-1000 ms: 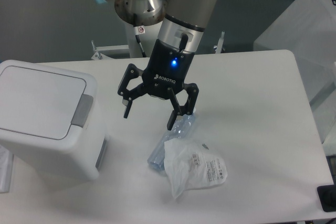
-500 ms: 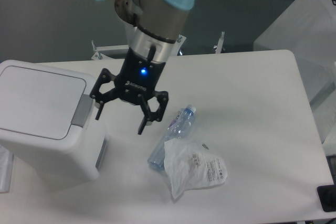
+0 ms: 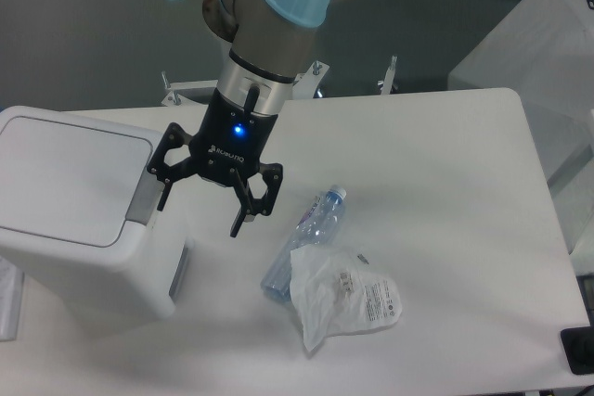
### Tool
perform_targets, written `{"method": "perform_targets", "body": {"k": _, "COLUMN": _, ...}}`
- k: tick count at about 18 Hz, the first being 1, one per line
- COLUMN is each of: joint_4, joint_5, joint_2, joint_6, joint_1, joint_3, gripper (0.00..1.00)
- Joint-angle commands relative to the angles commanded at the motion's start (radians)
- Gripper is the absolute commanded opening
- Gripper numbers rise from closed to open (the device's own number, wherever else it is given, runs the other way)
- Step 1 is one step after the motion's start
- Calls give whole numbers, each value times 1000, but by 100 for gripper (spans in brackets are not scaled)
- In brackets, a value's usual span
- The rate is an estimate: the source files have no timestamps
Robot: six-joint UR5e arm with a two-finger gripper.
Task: Open the trash can
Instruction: 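Move the gripper toward the trash can lid's grey panel, then press the gripper finger down on the lid's grey panel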
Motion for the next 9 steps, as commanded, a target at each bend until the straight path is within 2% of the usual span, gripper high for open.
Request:
{"method": "perform_targets", "body": {"k": 5, "joint_4": 0, "joint_5": 0, "joint_2": 29, "joint_6": 2, "joint_1": -11, "joint_3": -37, "gripper": 100}}
{"method": "perform_targets", "body": {"k": 9, "joint_4": 2, "joint_5": 0, "joint_2": 23, "joint_6": 3, "joint_1": -14, "joint_3": -40, "gripper": 100}}
